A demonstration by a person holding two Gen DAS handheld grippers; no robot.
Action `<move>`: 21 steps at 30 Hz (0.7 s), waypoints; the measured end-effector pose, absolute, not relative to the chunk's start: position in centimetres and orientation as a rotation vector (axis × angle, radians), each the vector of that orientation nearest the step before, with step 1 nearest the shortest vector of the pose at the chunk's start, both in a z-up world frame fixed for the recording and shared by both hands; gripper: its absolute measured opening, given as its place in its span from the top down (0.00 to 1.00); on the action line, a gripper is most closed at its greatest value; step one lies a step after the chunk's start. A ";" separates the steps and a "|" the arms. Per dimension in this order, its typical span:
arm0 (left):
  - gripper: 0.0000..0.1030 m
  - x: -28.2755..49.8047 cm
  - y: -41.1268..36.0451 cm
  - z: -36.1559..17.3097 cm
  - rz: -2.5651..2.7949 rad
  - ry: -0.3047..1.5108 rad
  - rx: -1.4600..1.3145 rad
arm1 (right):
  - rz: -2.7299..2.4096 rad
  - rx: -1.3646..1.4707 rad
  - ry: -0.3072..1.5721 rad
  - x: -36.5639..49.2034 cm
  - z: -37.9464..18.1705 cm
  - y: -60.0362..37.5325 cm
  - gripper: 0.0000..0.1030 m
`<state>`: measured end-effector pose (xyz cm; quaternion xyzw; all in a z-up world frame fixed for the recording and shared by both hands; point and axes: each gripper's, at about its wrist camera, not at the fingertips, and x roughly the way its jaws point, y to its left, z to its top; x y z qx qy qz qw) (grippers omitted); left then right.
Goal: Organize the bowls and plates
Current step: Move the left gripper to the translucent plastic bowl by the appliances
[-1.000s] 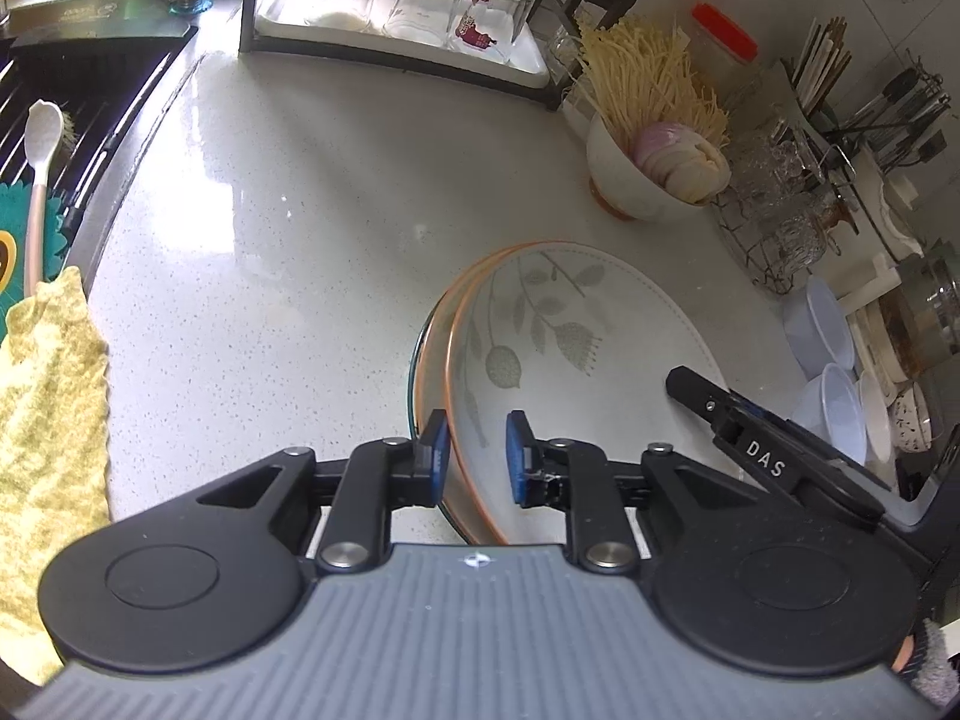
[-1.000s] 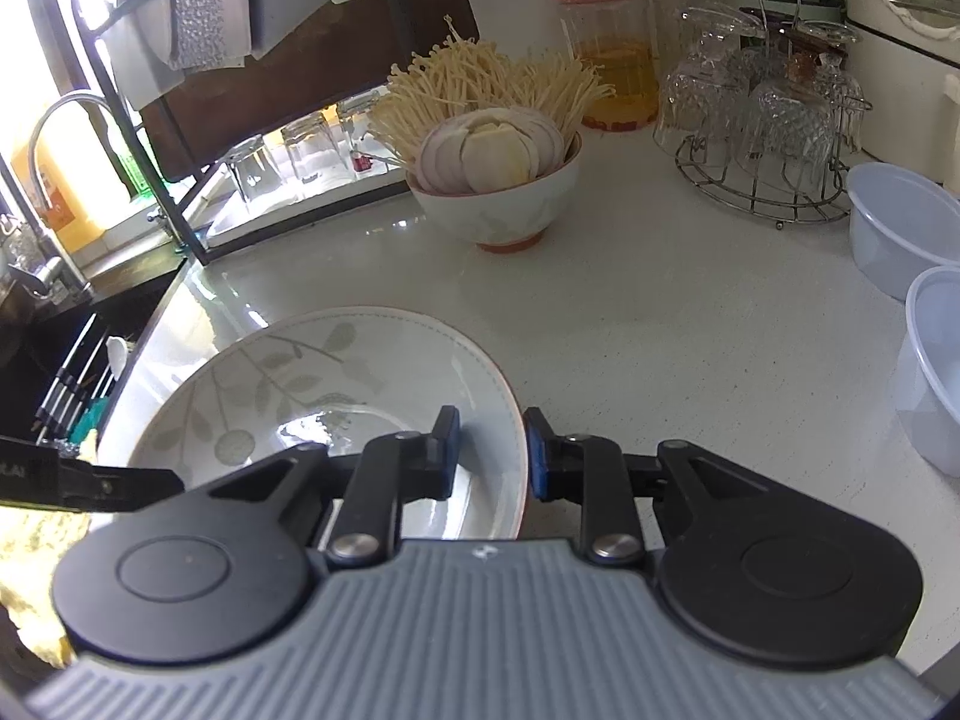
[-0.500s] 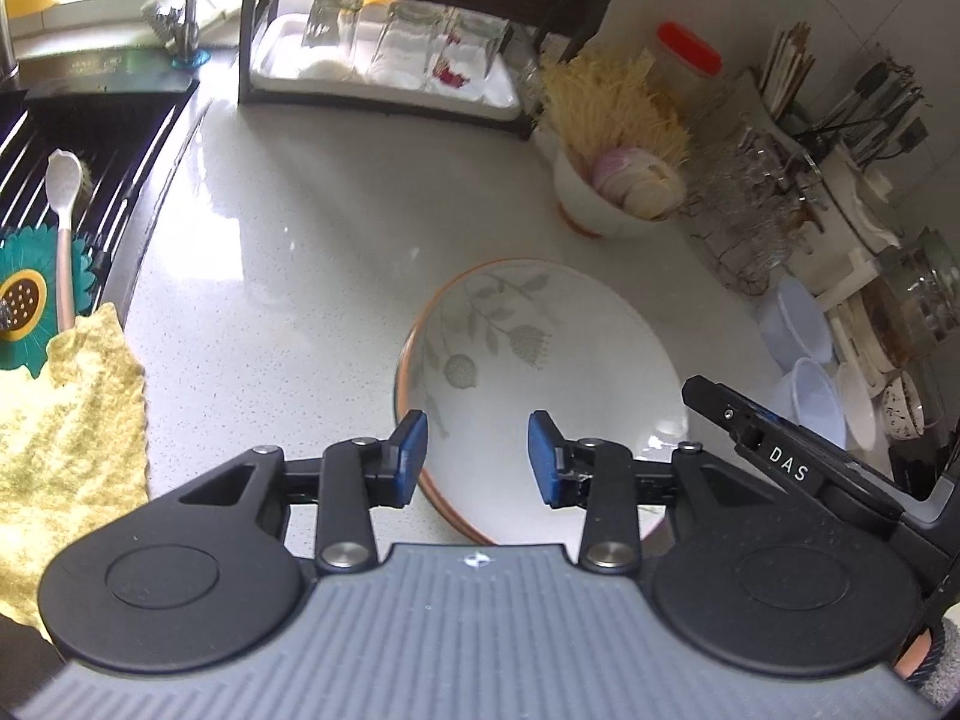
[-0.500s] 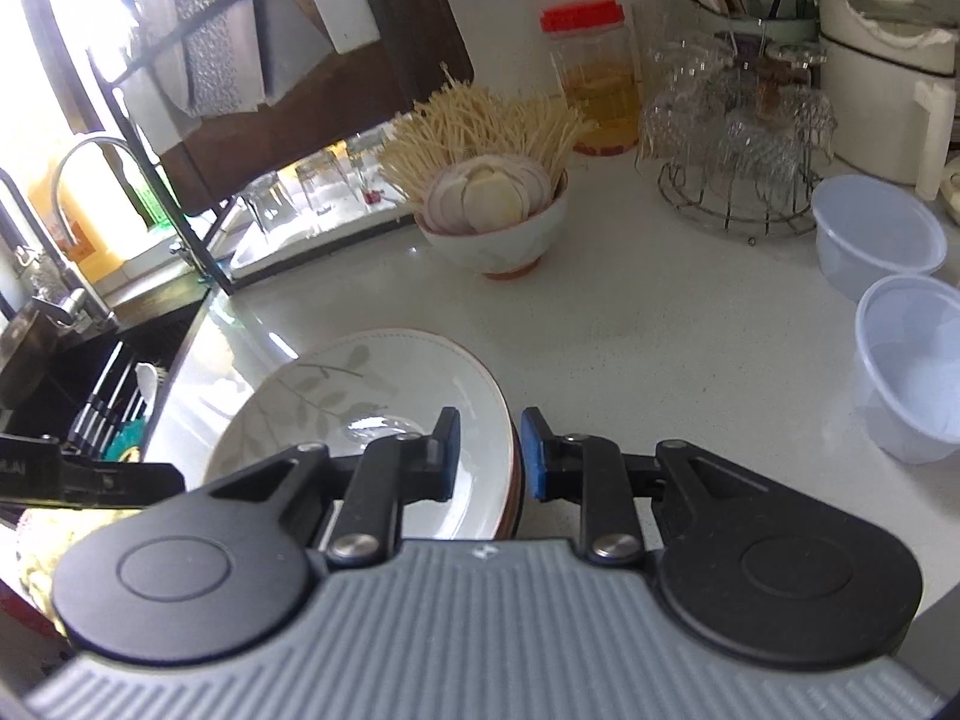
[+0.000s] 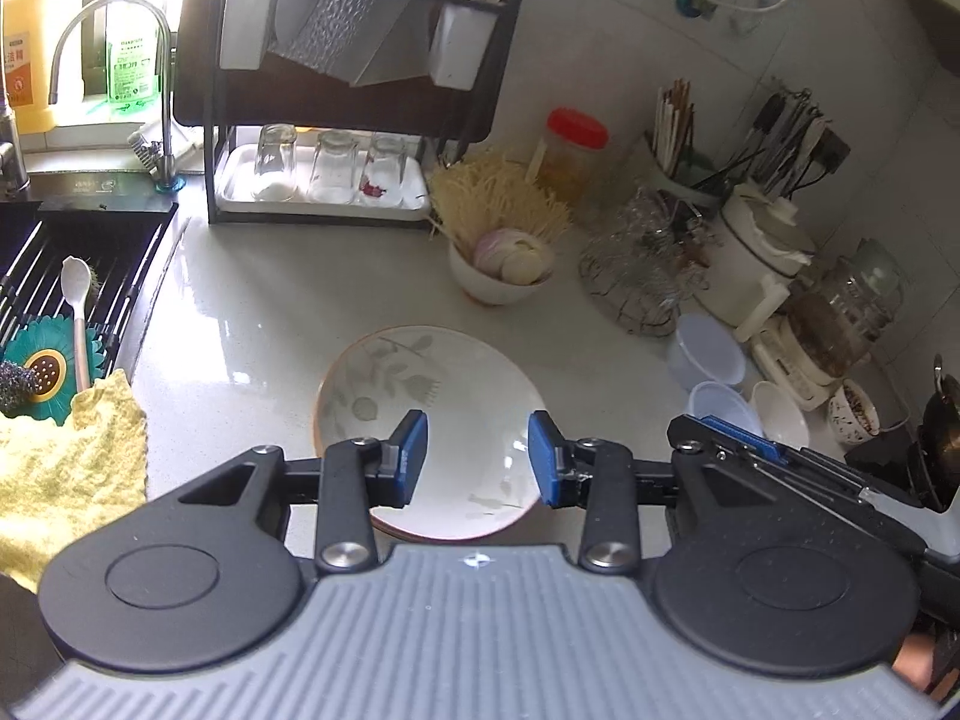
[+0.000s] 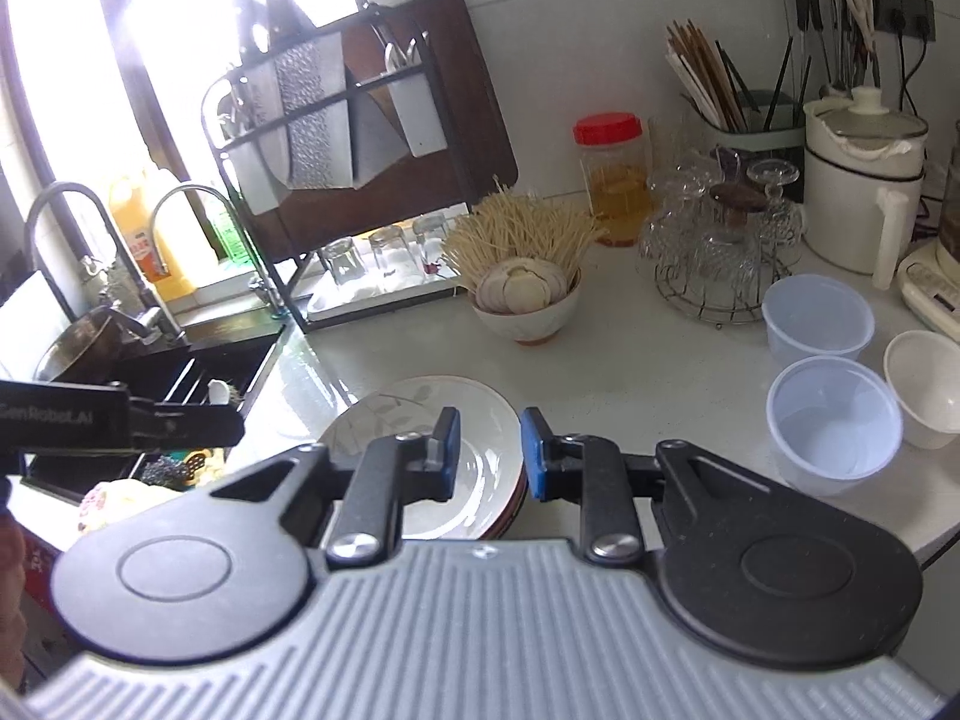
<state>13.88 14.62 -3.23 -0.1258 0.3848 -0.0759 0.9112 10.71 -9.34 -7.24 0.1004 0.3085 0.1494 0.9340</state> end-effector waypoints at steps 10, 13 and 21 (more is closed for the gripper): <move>0.59 9.9 10.4 -1.1 -0.183 0.758 -0.260 | 0.310 0.191 0.619 6.1 -4.4 -12.5 0.74; 0.59 9.6 9.1 -1.0 -0.205 0.758 -0.253 | 0.296 0.204 0.621 5.4 -4.2 -13.4 0.74; 0.59 12.1 4.7 -2.6 -0.306 0.798 -0.235 | 0.205 0.240 0.626 4.9 -5.1 -17.0 0.74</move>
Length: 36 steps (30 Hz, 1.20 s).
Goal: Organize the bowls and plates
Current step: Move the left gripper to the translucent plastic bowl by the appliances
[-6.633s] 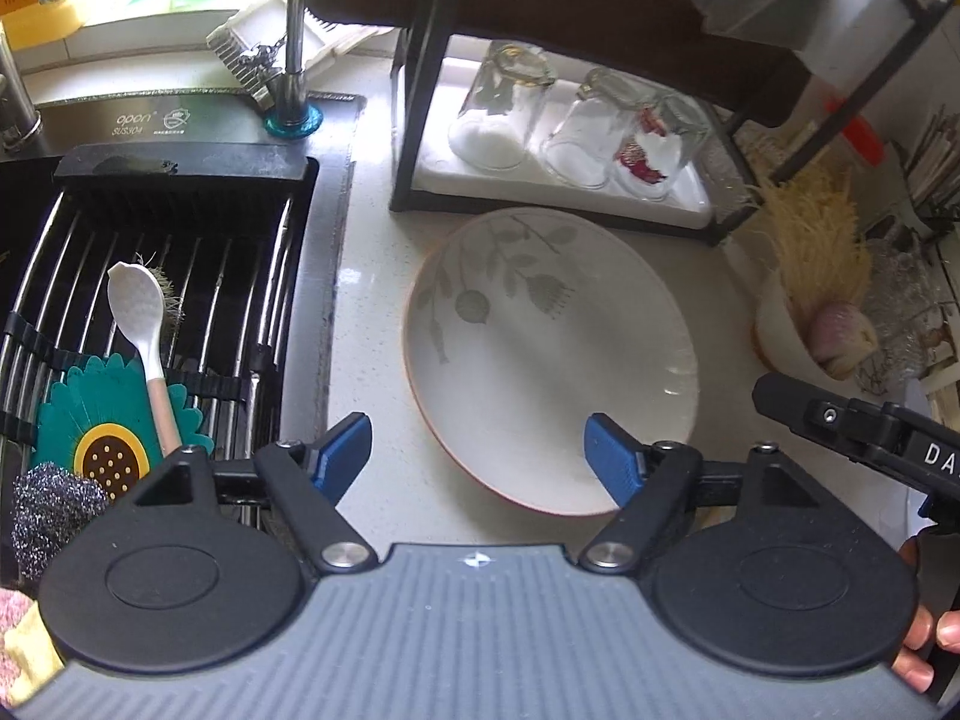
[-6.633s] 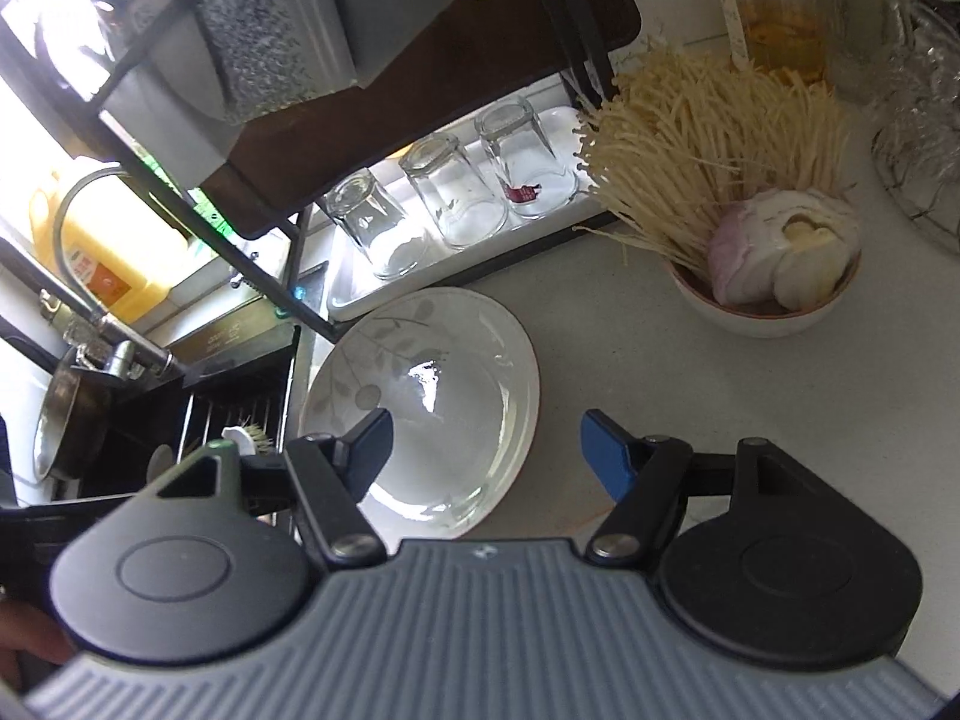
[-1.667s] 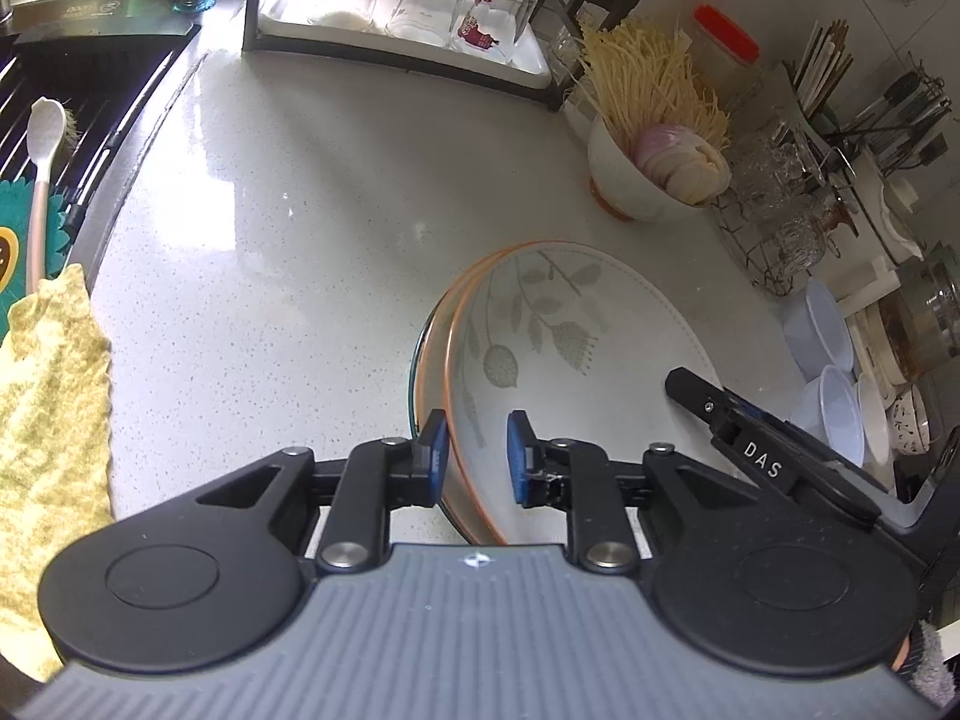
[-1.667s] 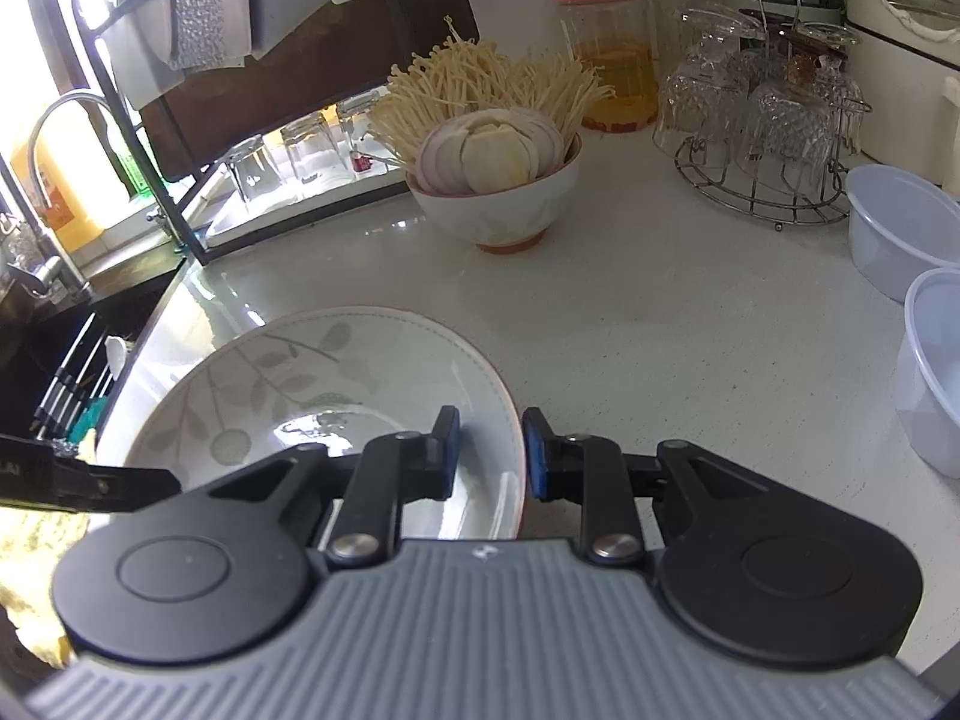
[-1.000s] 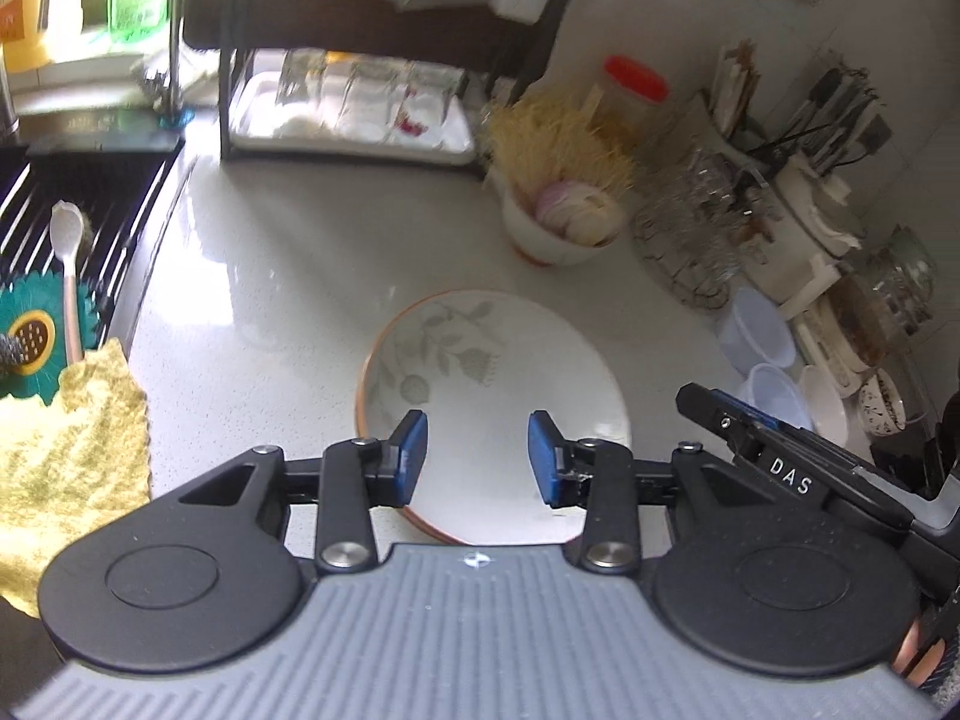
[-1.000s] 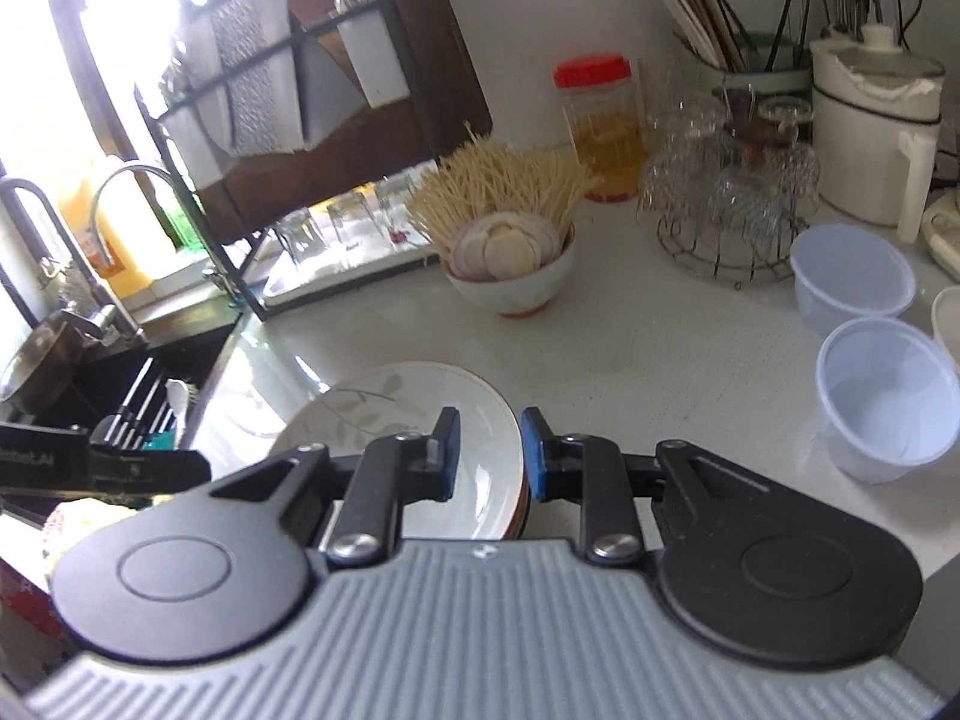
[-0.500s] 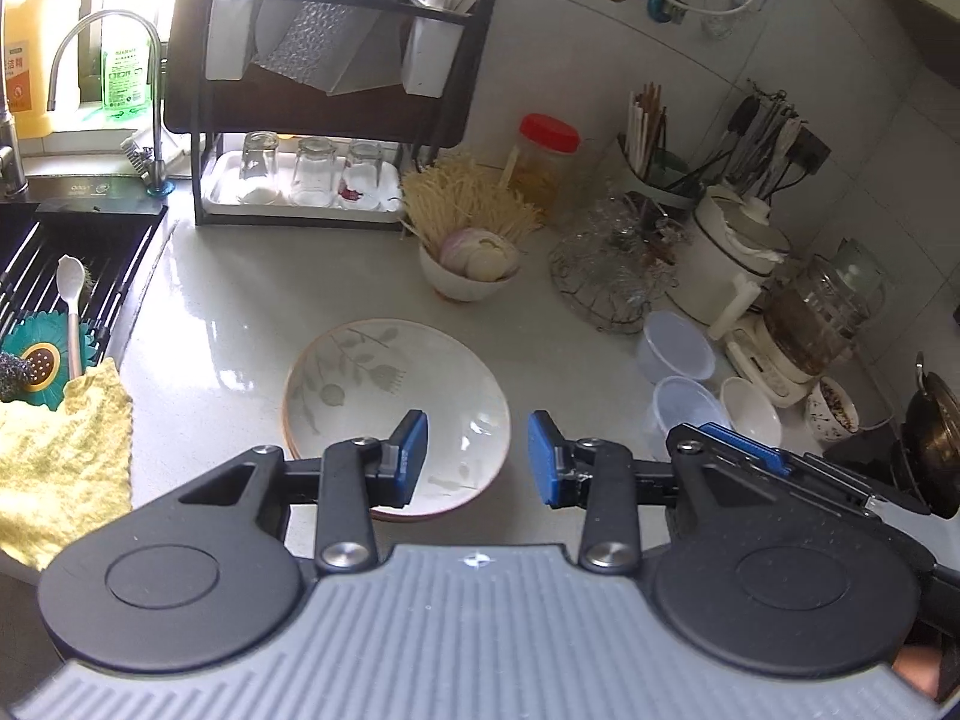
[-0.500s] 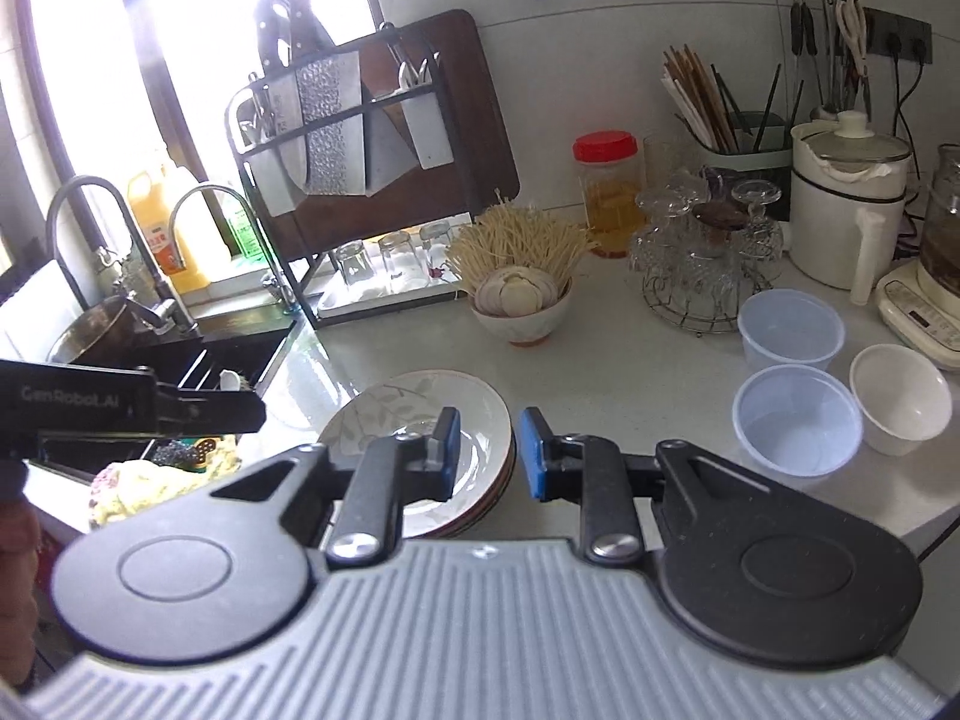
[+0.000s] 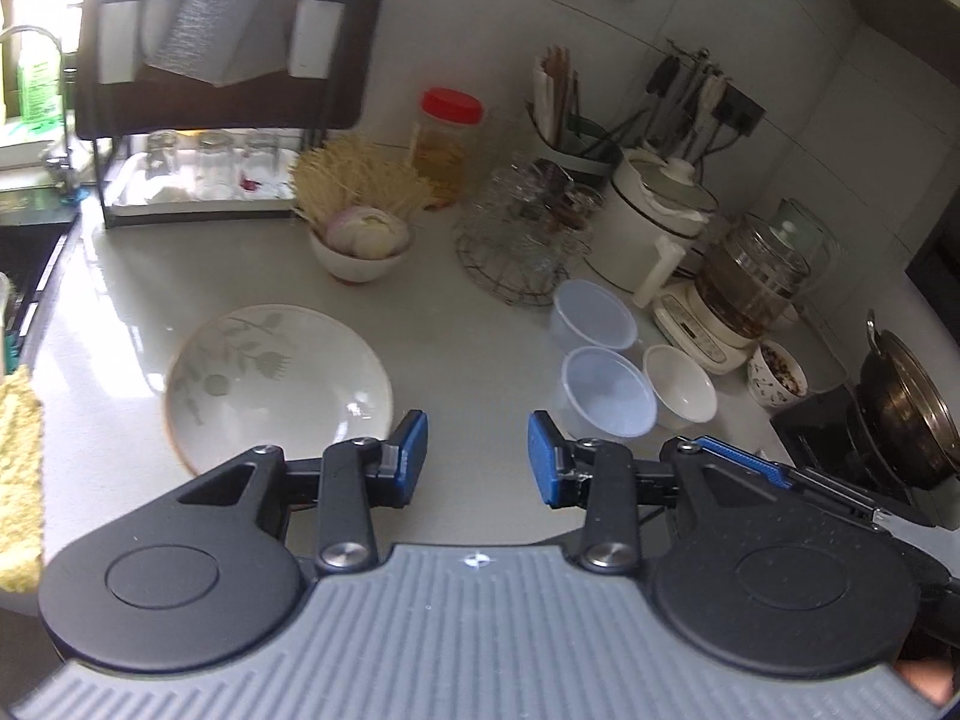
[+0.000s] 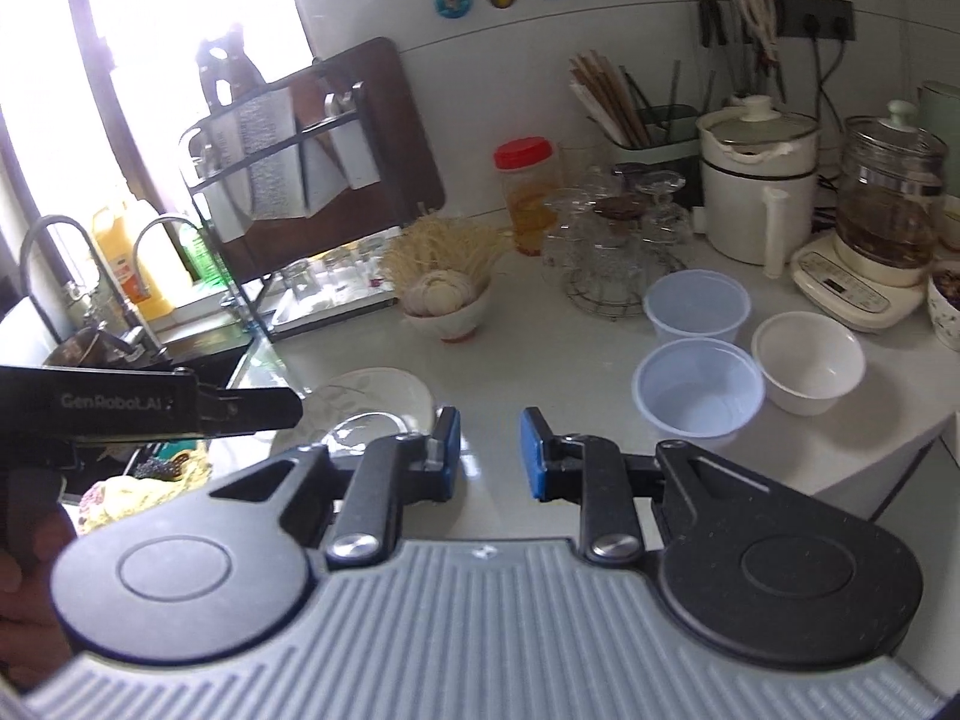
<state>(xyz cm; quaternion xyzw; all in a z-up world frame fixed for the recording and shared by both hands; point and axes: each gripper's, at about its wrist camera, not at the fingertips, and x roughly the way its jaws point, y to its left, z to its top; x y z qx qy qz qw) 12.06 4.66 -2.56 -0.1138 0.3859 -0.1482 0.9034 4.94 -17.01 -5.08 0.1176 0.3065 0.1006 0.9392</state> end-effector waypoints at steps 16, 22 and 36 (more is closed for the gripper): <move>0.59 25.2 -6.6 -8.0 -0.482 0.959 -0.169 | -0.059 0.449 0.735 11.5 -10.5 -28.7 0.74; 0.57 29.2 -8.9 -11.5 -0.500 1.074 -0.171 | -0.049 0.542 0.844 14.9 -13.8 -31.3 0.49; 0.46 34.9 -11.9 -17.7 -0.485 1.162 -0.225 | 0.046 0.649 0.991 19.9 -19.2 -34.0 0.49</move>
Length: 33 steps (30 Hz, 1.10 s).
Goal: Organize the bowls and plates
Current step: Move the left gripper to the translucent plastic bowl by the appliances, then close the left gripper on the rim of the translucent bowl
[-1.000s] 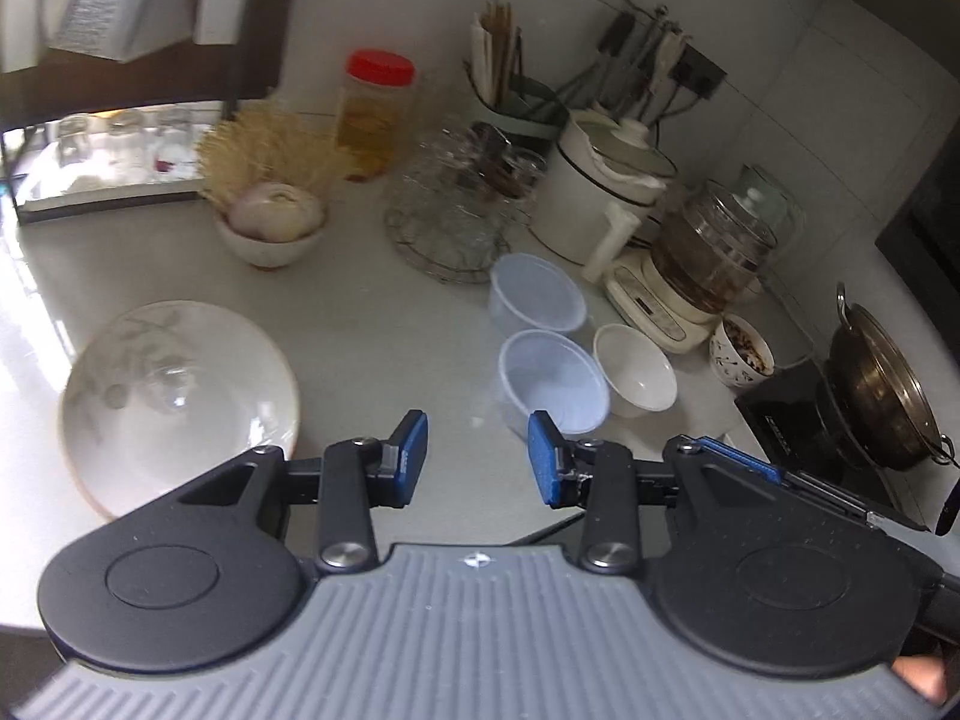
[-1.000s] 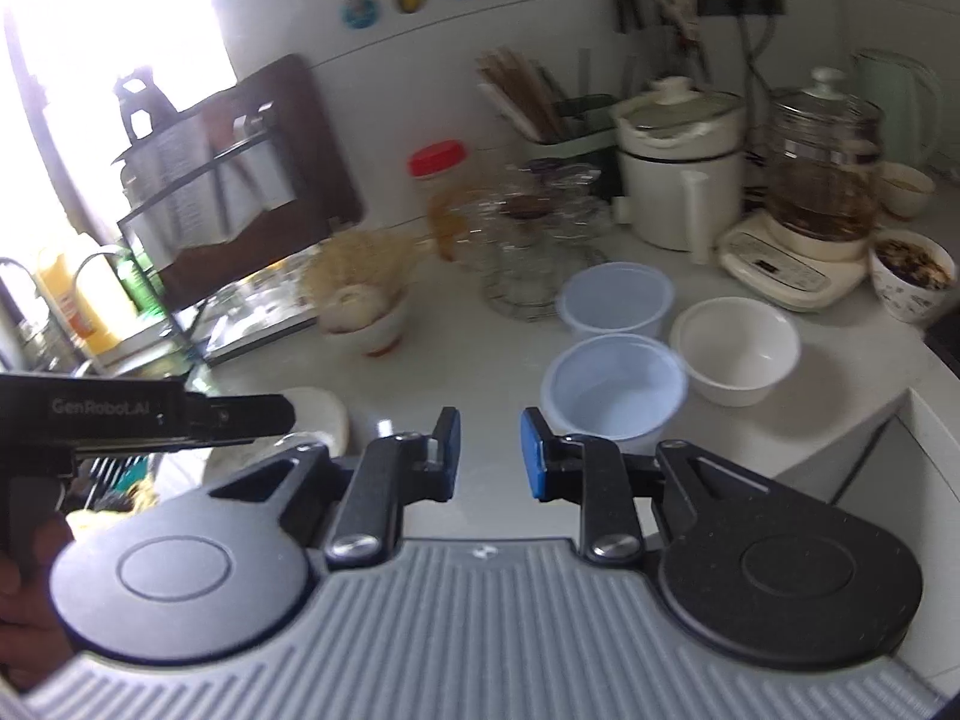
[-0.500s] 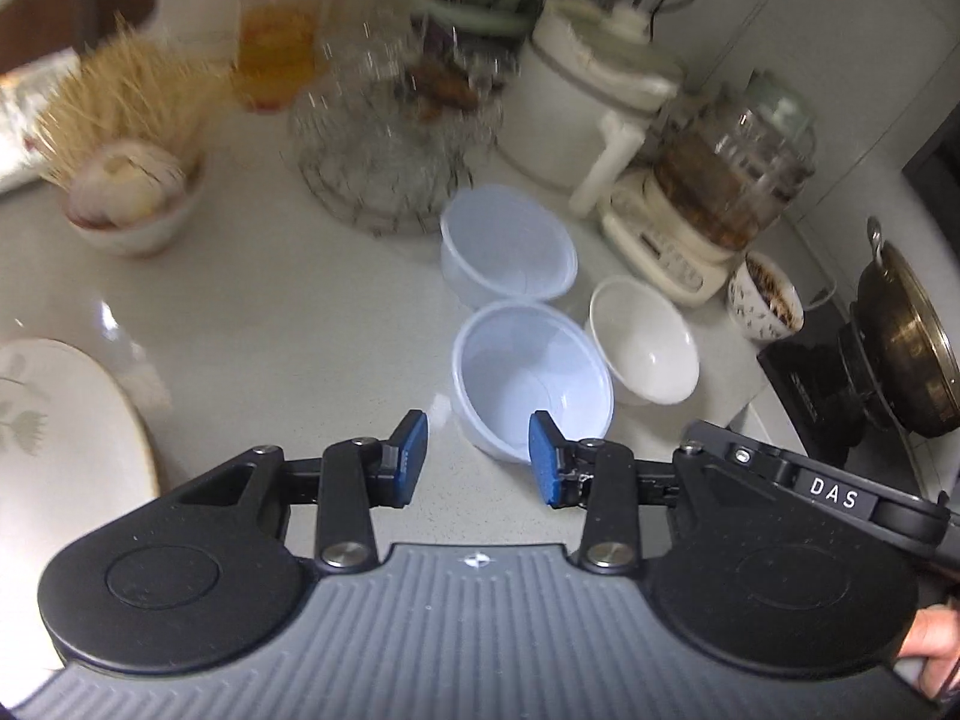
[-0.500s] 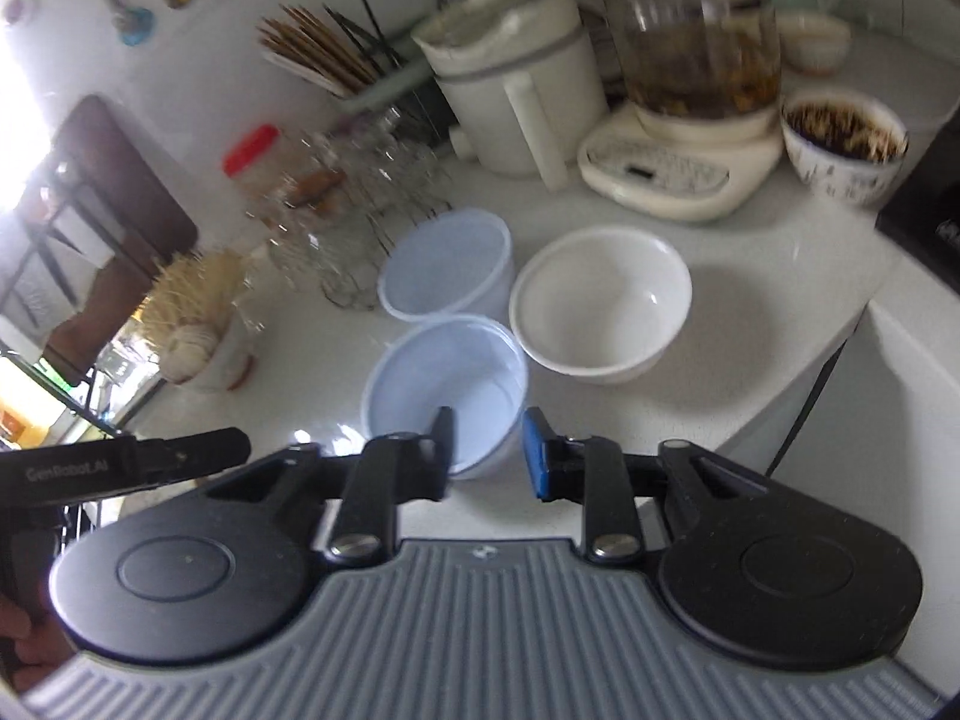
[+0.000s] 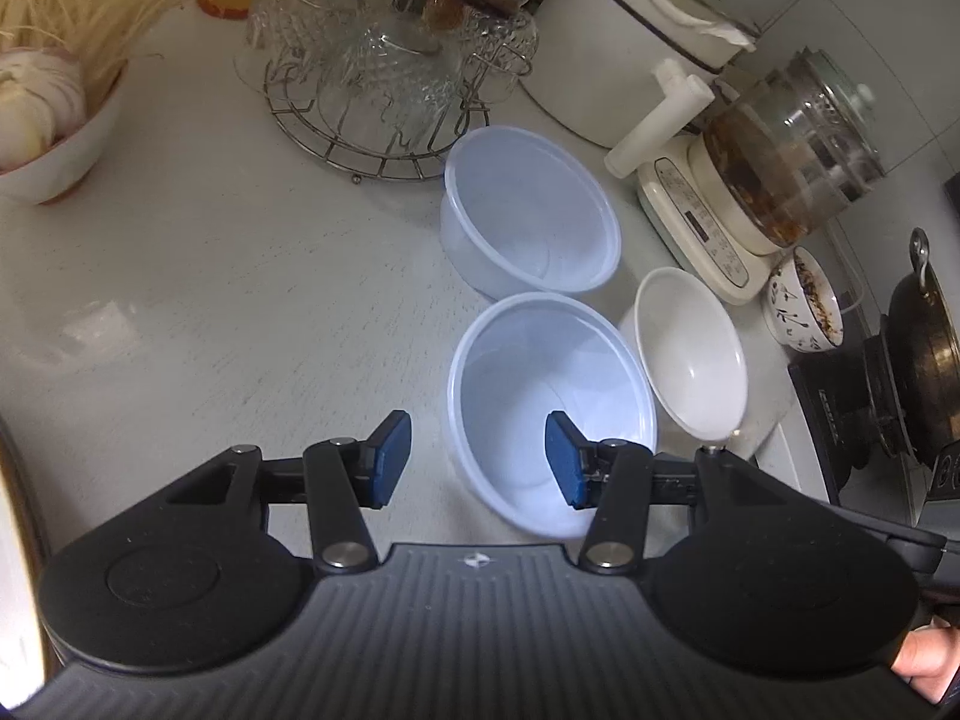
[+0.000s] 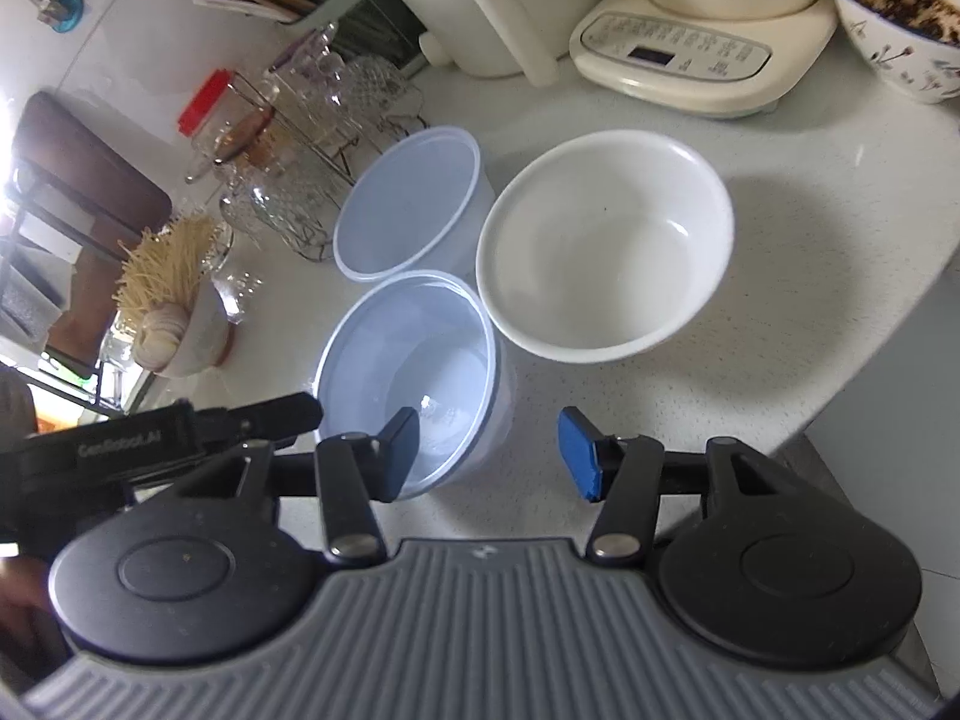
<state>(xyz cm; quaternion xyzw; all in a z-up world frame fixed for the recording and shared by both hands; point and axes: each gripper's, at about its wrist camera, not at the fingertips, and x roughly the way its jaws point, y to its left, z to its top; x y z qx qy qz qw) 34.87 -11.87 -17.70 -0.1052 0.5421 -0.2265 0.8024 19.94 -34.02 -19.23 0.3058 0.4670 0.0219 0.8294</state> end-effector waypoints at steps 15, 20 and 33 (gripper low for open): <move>0.91 36.6 -10.8 -19.8 -0.459 1.210 -0.295 | 0.102 0.706 1.045 22.5 -20.8 -33.5 0.85; 0.92 36.0 -10.2 -18.9 -0.448 1.195 -0.314 | 0.115 0.680 1.043 22.5 -19.8 -33.1 0.86; 0.92 34.6 -5.3 -15.9 -0.469 1.164 -0.330 | 0.105 0.648 0.999 22.1 -16.3 -29.0 0.87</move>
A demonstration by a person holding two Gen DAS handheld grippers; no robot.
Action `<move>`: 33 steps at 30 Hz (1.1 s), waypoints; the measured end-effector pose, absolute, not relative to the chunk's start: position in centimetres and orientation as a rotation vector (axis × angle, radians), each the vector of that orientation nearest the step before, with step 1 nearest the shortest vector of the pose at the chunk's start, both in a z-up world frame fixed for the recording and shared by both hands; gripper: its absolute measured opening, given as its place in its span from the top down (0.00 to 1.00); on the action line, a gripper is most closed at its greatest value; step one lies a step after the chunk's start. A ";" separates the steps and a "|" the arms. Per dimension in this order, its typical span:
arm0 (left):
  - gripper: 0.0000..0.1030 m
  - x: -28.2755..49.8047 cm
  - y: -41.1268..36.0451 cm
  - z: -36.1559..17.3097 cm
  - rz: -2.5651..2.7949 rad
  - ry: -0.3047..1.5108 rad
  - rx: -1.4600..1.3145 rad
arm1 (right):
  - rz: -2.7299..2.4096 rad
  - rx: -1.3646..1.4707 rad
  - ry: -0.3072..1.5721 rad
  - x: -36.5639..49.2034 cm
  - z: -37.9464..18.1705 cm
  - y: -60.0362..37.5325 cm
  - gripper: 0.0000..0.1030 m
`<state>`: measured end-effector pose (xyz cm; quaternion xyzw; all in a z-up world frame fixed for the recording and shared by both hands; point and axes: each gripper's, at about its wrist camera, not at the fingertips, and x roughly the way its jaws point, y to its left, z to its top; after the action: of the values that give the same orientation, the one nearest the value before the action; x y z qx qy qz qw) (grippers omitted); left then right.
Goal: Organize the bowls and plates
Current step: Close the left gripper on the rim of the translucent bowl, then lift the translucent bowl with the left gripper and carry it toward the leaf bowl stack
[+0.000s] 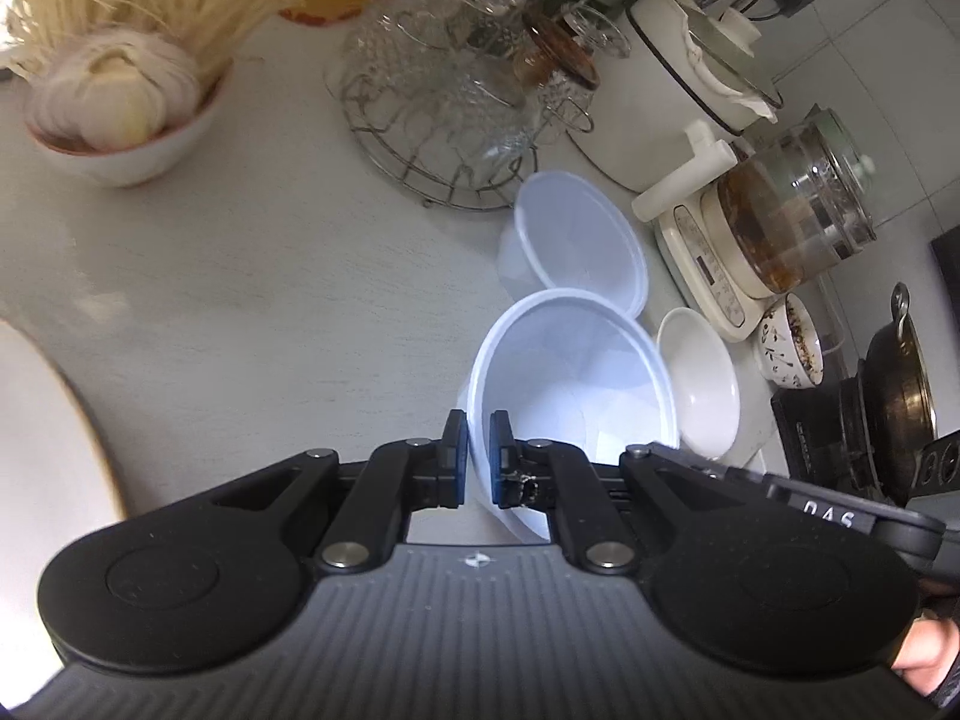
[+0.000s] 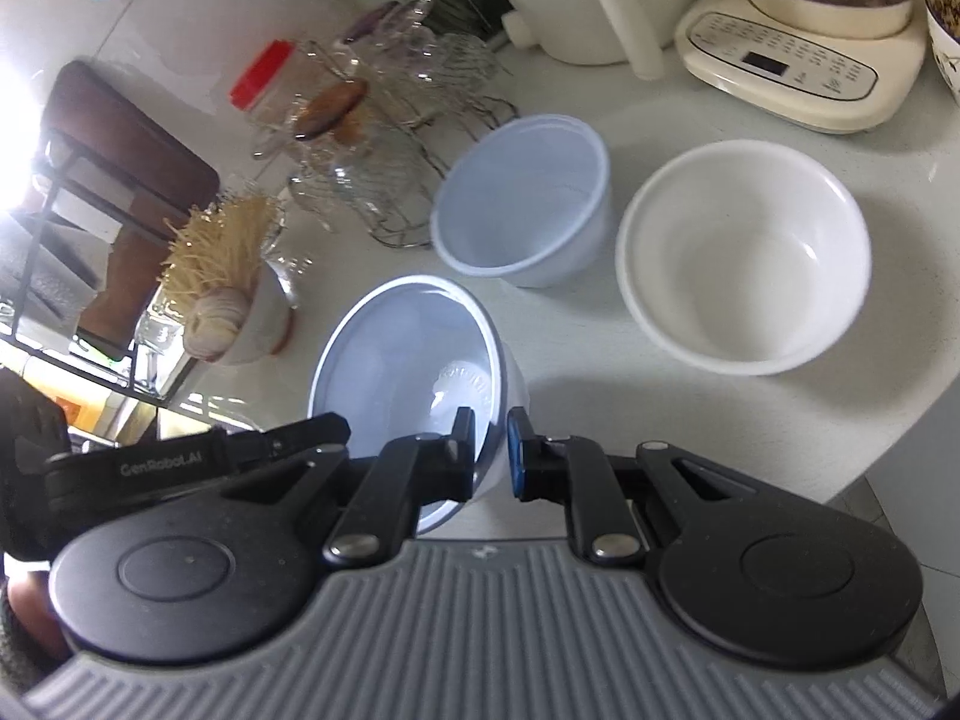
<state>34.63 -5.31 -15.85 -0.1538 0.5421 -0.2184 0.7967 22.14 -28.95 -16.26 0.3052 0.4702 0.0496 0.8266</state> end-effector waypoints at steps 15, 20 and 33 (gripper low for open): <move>0.92 33.4 1.3 -15.1 -0.462 1.175 -0.314 | 0.077 0.594 0.984 21.2 -15.6 -21.5 0.86; 0.92 33.2 1.3 -15.3 -0.479 1.174 -0.265 | 0.046 0.582 0.982 20.8 -16.3 -20.4 0.86; 0.91 33.4 -0.1 -17.2 -0.513 1.185 -0.167 | -0.037 0.527 0.947 20.0 -17.8 -19.2 0.84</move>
<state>33.40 -0.07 -17.16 -0.0776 0.5515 -0.2389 0.7954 20.05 -19.17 -17.79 0.2507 0.4506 -0.0177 0.8566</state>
